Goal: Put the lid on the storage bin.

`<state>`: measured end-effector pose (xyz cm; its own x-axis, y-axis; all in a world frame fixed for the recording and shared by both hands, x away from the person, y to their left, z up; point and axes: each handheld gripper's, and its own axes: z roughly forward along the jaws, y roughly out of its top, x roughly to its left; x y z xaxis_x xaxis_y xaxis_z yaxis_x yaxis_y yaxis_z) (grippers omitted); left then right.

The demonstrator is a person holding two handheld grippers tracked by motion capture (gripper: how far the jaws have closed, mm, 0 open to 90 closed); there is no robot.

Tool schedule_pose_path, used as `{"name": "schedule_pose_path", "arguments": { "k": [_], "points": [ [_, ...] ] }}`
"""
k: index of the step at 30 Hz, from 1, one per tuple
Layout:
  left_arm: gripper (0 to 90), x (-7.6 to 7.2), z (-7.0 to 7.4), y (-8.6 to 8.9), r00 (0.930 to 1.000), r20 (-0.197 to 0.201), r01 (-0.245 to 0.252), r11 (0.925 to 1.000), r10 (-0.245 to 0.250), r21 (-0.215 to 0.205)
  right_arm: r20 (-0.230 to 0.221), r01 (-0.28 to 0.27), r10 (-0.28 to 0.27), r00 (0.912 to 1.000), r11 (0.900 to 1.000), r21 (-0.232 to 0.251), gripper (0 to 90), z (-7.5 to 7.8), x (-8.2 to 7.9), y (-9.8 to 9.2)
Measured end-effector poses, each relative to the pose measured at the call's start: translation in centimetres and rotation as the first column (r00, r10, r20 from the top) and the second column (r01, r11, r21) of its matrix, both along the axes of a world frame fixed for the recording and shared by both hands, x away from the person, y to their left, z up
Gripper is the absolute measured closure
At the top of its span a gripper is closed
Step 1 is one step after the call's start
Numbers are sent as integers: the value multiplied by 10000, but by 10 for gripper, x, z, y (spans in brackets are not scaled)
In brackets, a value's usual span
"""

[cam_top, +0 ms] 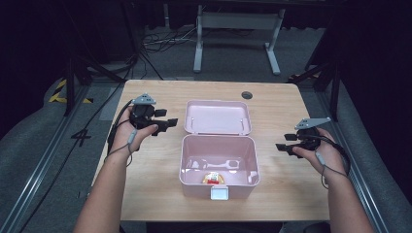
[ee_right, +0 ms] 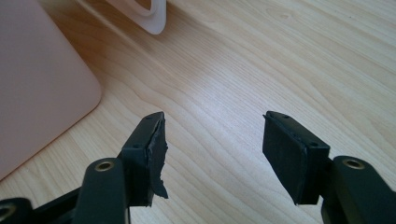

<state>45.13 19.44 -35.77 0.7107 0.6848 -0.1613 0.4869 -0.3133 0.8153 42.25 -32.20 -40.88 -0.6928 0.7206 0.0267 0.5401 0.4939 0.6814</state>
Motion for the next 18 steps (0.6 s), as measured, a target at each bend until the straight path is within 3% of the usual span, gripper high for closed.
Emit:
{"name": "schedule_pose_path", "arguments": {
  "k": [7, 13, 18],
  "points": [
    [352, 20, 4, -17, 9996, 266, -129, 9998, 125, 166, 59, -135, 134, 9999, 9997, 179, 403, 0, -7, 2],
    [325, 37, 2, -30, 9996, 128, -261, 9996, 263, -105, 116, -192, 189, 9998, 9995, 254, 396, 1, -13, 2],
    [302, 58, -5, -44, 9993, 98, -368, 9992, 367, 157, 114, -166, 164, 9998, 9997, 202, 396, -1, -17, 1]
  ]
}}
